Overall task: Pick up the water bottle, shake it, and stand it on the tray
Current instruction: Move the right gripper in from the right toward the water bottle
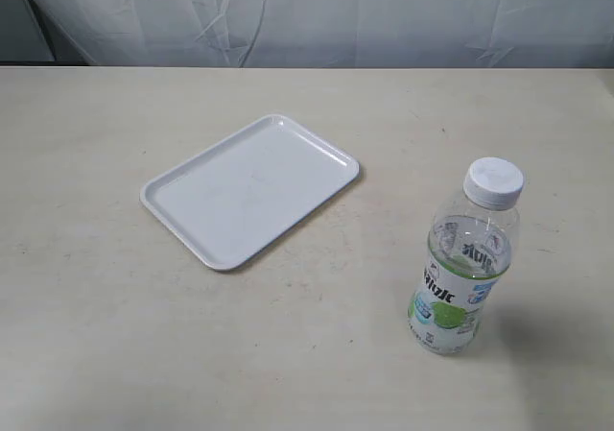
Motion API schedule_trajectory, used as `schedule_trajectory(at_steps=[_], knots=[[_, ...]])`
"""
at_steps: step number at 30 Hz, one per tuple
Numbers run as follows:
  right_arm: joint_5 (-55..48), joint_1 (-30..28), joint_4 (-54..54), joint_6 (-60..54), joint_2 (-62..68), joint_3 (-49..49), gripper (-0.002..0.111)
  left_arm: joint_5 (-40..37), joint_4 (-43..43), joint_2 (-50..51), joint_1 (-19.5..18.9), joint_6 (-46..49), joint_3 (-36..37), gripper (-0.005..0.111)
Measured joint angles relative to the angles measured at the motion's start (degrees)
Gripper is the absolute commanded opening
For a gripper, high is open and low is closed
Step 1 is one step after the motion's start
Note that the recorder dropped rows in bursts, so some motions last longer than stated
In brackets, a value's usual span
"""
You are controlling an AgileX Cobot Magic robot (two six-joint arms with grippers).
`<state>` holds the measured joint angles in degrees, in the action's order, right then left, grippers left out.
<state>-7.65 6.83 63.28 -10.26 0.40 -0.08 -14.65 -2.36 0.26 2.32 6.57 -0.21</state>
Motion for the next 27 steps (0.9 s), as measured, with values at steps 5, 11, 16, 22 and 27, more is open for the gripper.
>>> schedule_trajectory(at_steps=[5,11,16,22,27], knots=[[0.5,0.0,19.4,0.0,0.0,0.0,0.000,0.0,0.0,0.0,0.0,0.0,0.0,0.000],[-8.1,0.0,25.8,-0.7,0.0,0.0,-0.001,0.0,0.0,0.0,0.0,0.0,0.0,0.000],[-21.2,0.0,31.8,-24.7,-0.1,-7.5,-0.001,0.0,0.0,0.0,0.0,0.0,0.0,0.000],[-26.9,0.0,29.8,-51.9,2.0,-21.9,-0.001,0.0,0.0,0.0,0.0,0.0,0.0,0.000],[-29.5,0.0,13.1,-44.7,15.4,-28.7,-0.001,0.0,0.0,0.0,0.0,0.0,0.0,0.000]])
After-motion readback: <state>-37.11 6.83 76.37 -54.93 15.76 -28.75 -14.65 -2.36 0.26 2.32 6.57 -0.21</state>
